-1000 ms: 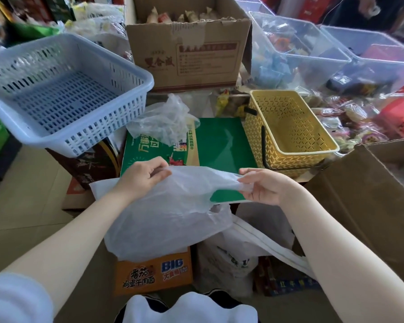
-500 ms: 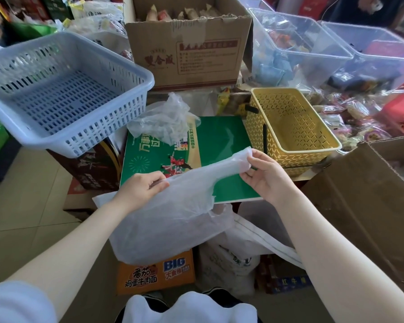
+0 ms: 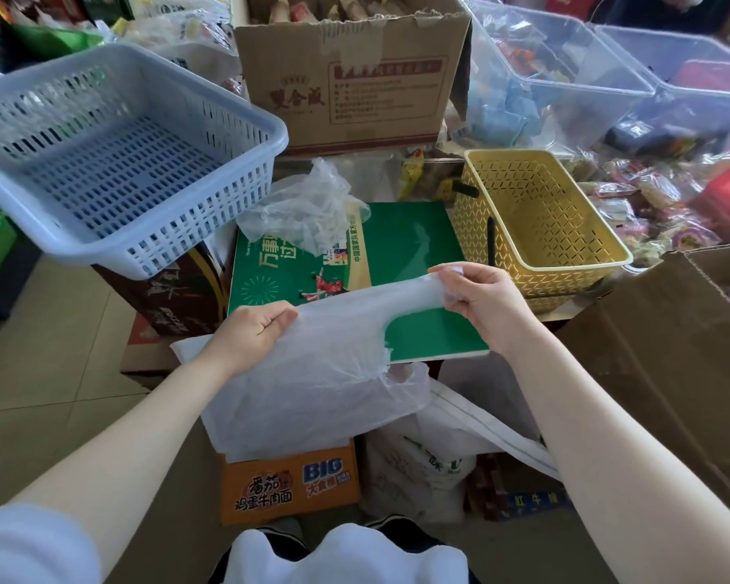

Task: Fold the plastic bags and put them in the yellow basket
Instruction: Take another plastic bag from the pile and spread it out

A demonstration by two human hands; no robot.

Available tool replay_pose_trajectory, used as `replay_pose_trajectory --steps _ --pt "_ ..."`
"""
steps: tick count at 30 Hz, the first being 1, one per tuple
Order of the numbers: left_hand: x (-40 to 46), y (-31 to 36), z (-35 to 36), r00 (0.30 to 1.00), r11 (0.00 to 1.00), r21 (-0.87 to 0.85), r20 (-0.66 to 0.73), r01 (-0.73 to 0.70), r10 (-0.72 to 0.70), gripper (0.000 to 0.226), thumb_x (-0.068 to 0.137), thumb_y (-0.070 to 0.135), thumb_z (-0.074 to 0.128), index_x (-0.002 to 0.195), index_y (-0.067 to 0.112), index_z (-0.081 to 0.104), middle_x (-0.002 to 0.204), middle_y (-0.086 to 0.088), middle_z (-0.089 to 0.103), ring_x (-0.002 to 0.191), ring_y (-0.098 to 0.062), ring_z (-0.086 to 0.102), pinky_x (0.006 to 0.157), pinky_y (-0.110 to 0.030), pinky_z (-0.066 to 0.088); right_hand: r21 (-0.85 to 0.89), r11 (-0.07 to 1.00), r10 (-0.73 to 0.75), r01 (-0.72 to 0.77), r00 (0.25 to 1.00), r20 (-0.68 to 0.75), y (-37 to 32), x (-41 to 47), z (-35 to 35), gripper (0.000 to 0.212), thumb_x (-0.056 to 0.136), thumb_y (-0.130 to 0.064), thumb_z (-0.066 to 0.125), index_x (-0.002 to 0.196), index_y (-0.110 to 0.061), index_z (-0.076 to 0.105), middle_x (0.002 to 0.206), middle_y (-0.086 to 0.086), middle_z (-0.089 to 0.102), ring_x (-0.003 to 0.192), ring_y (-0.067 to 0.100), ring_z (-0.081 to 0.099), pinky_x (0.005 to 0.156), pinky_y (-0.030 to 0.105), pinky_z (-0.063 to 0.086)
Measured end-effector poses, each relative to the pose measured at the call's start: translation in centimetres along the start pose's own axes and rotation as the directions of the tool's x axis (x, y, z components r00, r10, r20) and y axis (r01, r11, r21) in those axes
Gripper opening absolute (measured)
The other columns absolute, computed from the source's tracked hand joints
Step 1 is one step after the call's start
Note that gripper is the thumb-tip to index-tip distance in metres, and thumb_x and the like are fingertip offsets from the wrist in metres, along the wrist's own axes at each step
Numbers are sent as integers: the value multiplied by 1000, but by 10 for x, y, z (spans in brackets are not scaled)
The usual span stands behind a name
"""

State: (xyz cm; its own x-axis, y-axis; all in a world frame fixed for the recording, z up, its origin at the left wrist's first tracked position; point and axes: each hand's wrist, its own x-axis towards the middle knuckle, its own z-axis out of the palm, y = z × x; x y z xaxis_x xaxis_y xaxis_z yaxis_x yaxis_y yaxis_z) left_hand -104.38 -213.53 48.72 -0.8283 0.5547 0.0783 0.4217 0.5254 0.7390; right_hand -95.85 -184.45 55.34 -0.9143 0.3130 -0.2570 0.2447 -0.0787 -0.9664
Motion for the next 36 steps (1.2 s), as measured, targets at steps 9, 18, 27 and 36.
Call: replay_pose_trajectory --steps 9,18,27,36 --pt "2 -4 -7 1000 995 104 3 -4 3 73 76 82 20 86 24 64 80 -4 69 77 -22 63 67 -40 49 92 996 29 -10 978 -208 -1 2 19 20 95 -18 52 79 -14 63 83 6 58 82 20 53 67 26 47" --pt "30 72 20 979 967 -256 195 -5 57 23 87 35 58 101 17 61 95 5 61 85 -10 56 76 -21 43 10 1000 -28 28 997 78 -4 -7 45 18 91 -10 56 73 -10 58 72 4 58 71 16 55 69 31 46" --pt "21 79 25 996 921 -388 92 31 5 9 88 19 61 79 21 63 70 5 57 62 -7 45 60 -15 36 40 998 -51 43 969 240 6 -12 41 18 90 -7 56 72 -10 54 92 4 65 81 14 59 74 26 48" --pt "15 80 -1 989 981 -140 -88 -132 120 4 81 12 68 82 13 72 73 6 65 64 1 56 60 -9 39 241 967 -167 77 909 383 -1 -2 61 20 81 -10 49 62 -15 46 64 -4 63 73 18 57 71 24 46"
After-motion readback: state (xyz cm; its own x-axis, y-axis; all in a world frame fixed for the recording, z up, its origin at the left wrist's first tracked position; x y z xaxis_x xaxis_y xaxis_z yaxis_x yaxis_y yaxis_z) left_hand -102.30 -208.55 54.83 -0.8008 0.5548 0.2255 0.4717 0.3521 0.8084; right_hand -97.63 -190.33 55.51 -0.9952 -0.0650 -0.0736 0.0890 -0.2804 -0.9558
